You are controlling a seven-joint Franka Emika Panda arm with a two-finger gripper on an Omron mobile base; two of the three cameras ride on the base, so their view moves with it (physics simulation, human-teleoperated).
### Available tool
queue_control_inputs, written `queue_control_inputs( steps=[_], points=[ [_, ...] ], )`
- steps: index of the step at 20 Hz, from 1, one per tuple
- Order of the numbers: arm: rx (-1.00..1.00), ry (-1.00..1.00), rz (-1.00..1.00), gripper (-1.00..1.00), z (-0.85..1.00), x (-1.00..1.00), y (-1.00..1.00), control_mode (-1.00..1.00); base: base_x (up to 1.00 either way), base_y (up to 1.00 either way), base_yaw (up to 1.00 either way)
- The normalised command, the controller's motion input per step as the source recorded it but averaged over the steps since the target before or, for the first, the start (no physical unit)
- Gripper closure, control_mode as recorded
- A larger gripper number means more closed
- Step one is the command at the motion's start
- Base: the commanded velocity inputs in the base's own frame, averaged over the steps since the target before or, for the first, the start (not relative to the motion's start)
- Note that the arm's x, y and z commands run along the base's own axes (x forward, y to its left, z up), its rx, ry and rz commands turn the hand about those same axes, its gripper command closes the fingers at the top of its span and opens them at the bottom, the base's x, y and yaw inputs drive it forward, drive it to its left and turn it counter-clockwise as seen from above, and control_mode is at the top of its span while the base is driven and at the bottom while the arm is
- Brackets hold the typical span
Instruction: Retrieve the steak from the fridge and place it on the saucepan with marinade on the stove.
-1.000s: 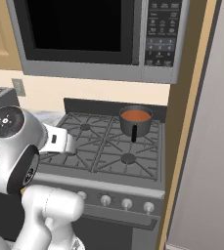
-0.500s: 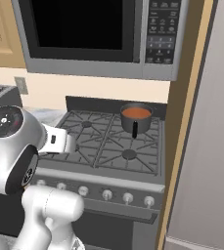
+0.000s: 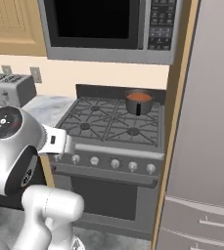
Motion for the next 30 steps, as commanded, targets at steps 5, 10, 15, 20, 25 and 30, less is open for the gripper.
queue_control_inputs(
  steps=[5, 10, 15, 20, 25, 30],
  points=[
    [0.00, 0.00, 0.00, -1.00, 0.00, 0.00, 0.00, 1.00, -0.66, -0.59, -0.01],
    [0.00, 0.00, 0.00, -1.00, 0.00, 0.00, 0.00, 1.00, -0.48, -0.99, 0.00],
    [0.00, 0.00, 0.00, -1.00, 0.00, 0.00, 0.00, 1.00, -0.28, -1.00, 0.00],
    [0.00, 0.00, 0.00, -1.00, 0.00, 0.00, 0.00, 1.00, -0.06, -1.00, 0.00],
    [0.00, 0.00, 0.00, -1.00, 0.00, 0.00, 0.00, 1.00, 0.00, -1.00, 0.00],
    [0.00, 0.00, 0.00, -1.00, 0.00, 0.00, 0.00, 1.00, 0.00, -0.53, 0.00]
  ],
)
